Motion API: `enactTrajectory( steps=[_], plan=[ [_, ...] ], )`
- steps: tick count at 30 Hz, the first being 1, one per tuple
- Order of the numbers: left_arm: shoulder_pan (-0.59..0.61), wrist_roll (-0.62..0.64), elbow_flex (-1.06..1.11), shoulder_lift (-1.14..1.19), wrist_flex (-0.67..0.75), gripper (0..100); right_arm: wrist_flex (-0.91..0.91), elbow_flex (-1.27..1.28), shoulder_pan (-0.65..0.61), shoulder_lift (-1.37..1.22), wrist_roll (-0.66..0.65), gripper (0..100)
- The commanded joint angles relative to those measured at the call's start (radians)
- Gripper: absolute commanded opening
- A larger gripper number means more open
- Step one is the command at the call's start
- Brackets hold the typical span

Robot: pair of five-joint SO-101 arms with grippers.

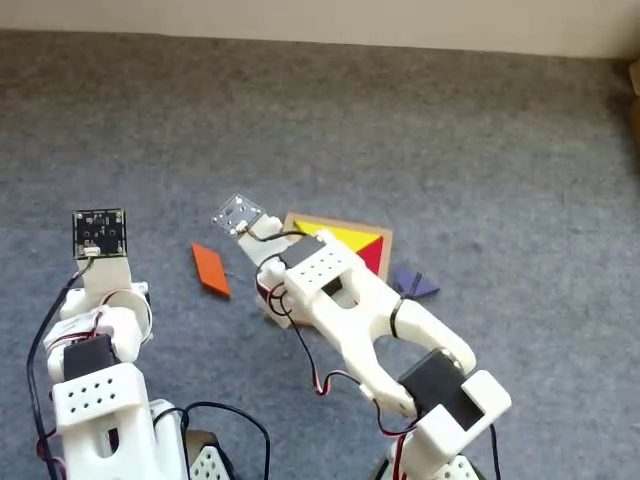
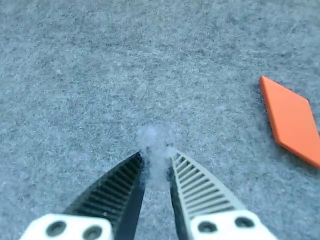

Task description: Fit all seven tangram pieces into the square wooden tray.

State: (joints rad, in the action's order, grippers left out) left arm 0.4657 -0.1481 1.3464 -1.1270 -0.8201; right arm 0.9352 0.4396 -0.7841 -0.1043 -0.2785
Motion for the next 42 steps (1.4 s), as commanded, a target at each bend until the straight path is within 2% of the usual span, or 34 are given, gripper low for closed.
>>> enactTrajectory(
  steps=[1, 6, 9, 14, 19, 26, 35, 40, 42],
  plan=[
    [0.008, 0.003, -0.005, -0.013, 0.015, 7, 0.024, -0.028, -0.021, 0.005, -0.011, 16.4],
    [0.008, 0.003, -0.004, -0.012, 0.015, 7, 0.024, -0.028, -0.013, 0.008, -0.021, 5.3],
    [0.008, 0.003, -0.004, -0.012, 0.015, 7, 0.025, -0.028, -0.008, 0.012, -0.075, 3.0],
    [0.008, 0.003, -0.004, -0.01, 0.015, 7, 0.025, -0.031, 0.012, 0.015, -0.081, 0.5],
    [0.008, 0.002, -0.004, -0.01, 0.017, 7, 0.025, -0.036, 0.025, 0.025, -0.081, 0.5],
    [0.008, 0.002, -0.004, -0.01, 0.017, 7, 0.007, 0.044, 0.041, 0.225, -0.089, 0.5],
    [0.008, 0.002, -0.004, -0.01, 0.017, 7, -0.283, 0.251, 0.082, 0.392, -0.123, 0.5],
    [0.008, 0.002, -0.004, -0.01, 0.017, 7, -0.183, 0.262, 0.085, 0.394, -0.118, 1.7],
    [0.008, 0.002, -0.002, -0.01, 0.017, 7, -0.101, 0.26, 0.076, 0.394, -0.11, 7.6]
  ],
)
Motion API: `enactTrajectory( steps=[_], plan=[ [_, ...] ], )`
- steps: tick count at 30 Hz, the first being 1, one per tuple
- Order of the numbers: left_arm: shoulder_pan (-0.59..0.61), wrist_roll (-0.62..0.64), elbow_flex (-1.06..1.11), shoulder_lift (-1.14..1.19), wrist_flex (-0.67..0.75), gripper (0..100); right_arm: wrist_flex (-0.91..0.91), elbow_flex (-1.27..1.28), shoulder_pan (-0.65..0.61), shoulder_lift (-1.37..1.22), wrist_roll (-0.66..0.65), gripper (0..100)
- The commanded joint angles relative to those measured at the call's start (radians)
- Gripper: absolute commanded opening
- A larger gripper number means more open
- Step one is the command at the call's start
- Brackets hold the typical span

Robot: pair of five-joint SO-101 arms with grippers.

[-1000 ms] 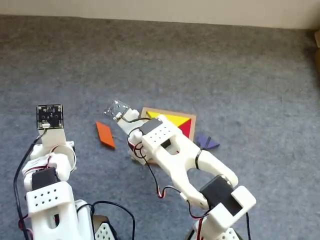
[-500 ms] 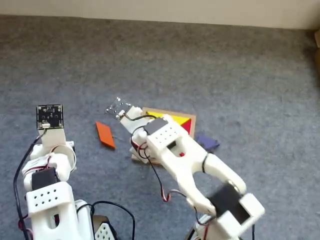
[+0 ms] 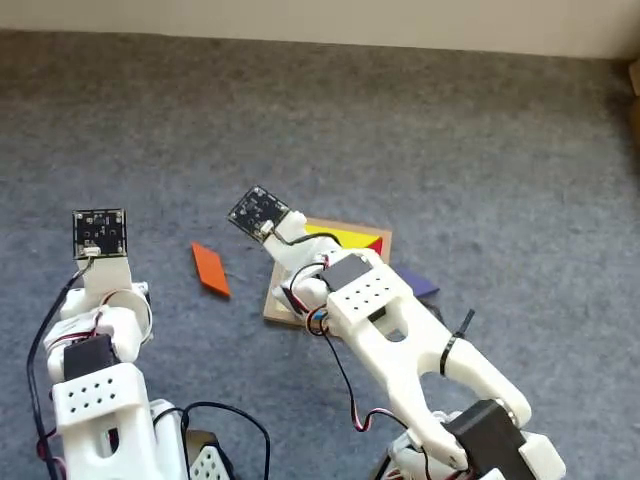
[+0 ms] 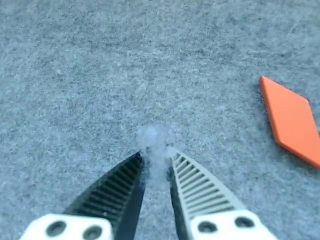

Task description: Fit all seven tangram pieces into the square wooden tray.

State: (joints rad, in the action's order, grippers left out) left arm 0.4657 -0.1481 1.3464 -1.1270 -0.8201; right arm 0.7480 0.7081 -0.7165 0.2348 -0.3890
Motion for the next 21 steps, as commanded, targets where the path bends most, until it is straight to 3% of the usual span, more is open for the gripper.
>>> enactTrajectory(
  steps=[1, 5, 13, 21],
  plan=[
    [0.008, 0.002, 0.007, -0.015, 0.018, 7, 0.114, -0.01, -0.001, 0.054, 0.028, 11.8],
    [0.008, 0.0, 0.013, -0.016, 0.02, 7, 0.14, -0.021, -0.036, 0.051, 0.133, 22.1],
    [0.008, 0.0, 0.015, -0.016, 0.02, 7, 0.139, -0.018, -0.117, 0.035, 0.135, 22.1],
    [0.008, 0.0, 0.015, -0.016, 0.02, 7, 0.162, -0.143, -0.119, -0.174, 0.135, 20.5]
  ],
)
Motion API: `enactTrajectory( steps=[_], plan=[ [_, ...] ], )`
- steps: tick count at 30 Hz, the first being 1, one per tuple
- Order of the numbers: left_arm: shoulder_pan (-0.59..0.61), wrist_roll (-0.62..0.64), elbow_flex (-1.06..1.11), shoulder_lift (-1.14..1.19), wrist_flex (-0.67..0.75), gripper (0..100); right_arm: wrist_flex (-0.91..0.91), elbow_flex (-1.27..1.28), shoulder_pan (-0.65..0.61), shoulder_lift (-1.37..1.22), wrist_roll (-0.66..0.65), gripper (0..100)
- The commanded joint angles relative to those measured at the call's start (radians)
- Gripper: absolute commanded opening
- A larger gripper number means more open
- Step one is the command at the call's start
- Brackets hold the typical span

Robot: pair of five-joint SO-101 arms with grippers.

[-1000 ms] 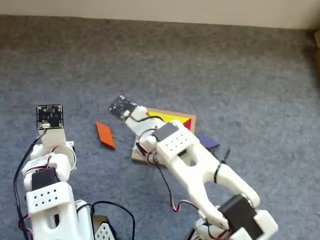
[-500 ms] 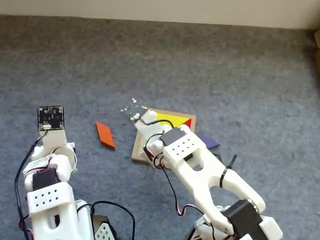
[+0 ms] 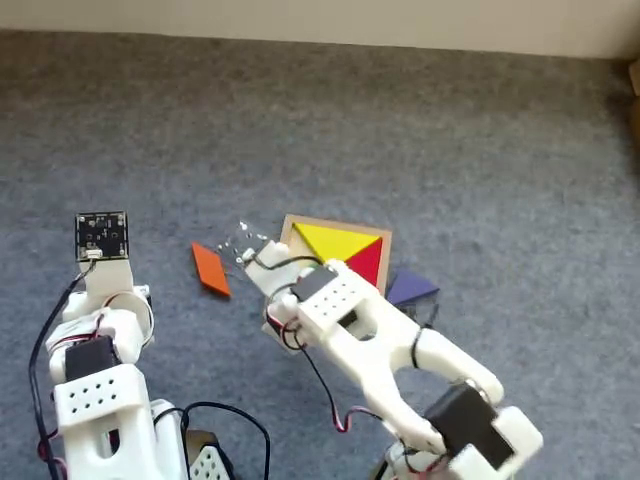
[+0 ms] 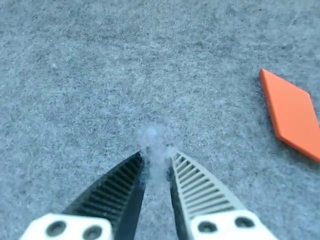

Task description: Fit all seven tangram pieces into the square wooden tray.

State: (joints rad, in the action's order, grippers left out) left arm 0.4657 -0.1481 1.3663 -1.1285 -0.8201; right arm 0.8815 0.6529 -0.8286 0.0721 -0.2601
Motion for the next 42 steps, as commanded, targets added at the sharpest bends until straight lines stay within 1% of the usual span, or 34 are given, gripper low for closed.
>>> enactTrajectory(
  steps=[1, 4, 7, 9, 16, 21, 26, 35, 38, 42],
  plan=[
    [0.008, 0.0, -0.005, -0.015, 0.02, 7, 0.044, -0.102, -0.007, -0.012, 0.006, 18.4],
    [0.008, 0.0, -0.005, -0.015, 0.02, 7, 0.073, -0.12, -0.005, -0.012, 0.005, 11.7],
    [0.008, 0.0, -0.005, -0.015, 0.02, 7, 0.074, -0.117, -0.005, -0.012, -0.029, 9.4],
    [0.008, 0.0, -0.005, -0.015, 0.02, 7, 0.076, -0.113, -0.002, -0.012, -0.061, 9.4],
    [0.008, 0.0, -0.004, -0.015, 0.02, 7, 0.077, -0.12, 0.042, -0.01, -0.057, 9.4],
    [0.008, 0.0, -0.004, -0.015, 0.02, 7, 0.077, -0.12, 0.042, -0.008, -0.057, 4.2],
    [0.008, 0.0, -0.004, -0.015, 0.02, 7, 0.077, -0.12, 0.059, -0.007, -0.057, 4.2],
    [0.008, 0.0, -0.004, -0.015, 0.02, 7, 0.07, -0.12, 0.085, 0.162, -0.064, 4.2],
    [0.008, 0.0, -0.004, -0.015, 0.02, 7, 0.031, -0.12, 0.085, 0.166, -0.164, 4.2],
    [0.01, 0.0, -0.004, -0.015, 0.02, 7, -0.176, -0.097, 0.117, 0.163, -0.304, 4.2]
  ],
)
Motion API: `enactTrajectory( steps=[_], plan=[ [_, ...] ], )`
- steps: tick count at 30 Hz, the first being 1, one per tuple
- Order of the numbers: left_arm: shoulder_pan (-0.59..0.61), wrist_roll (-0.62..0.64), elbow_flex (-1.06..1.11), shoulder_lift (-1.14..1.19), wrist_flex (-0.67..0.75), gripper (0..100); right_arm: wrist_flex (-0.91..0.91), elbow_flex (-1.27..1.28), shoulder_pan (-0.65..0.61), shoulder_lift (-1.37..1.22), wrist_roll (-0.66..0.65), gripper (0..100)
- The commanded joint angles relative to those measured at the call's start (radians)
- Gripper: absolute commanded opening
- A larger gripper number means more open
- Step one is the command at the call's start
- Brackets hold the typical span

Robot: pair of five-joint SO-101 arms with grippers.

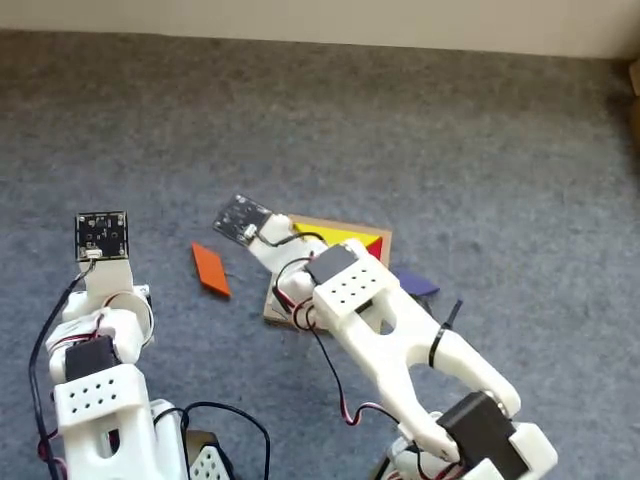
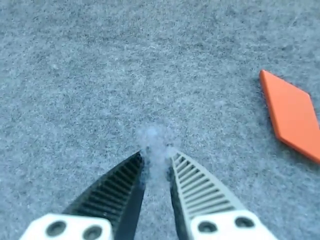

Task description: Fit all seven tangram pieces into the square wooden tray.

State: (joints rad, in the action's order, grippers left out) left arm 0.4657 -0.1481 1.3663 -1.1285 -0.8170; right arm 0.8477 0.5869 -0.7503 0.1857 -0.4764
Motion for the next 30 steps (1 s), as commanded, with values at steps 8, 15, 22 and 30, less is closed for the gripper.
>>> enactTrajectory(
  steps=[8, 15, 22, 30],
  plan=[
    [0.01, 0.0, -0.004, -0.015, 0.017, 7, -0.427, 0.099, 0.068, -0.002, -0.308, 4.2],
    [0.01, -0.002, -0.004, -0.015, 0.017, 7, -0.472, 0.108, 0.074, -0.136, -0.414, 4.3],
    [0.01, -0.002, -0.004, -0.015, 0.017, 7, -0.466, 0.11, 0.097, -0.104, -0.311, 20.8],
    [0.01, -0.002, -0.004, -0.015, 0.017, 7, -0.466, 0.166, 0.099, 0.082, -0.29, 11.8]
  ],
)
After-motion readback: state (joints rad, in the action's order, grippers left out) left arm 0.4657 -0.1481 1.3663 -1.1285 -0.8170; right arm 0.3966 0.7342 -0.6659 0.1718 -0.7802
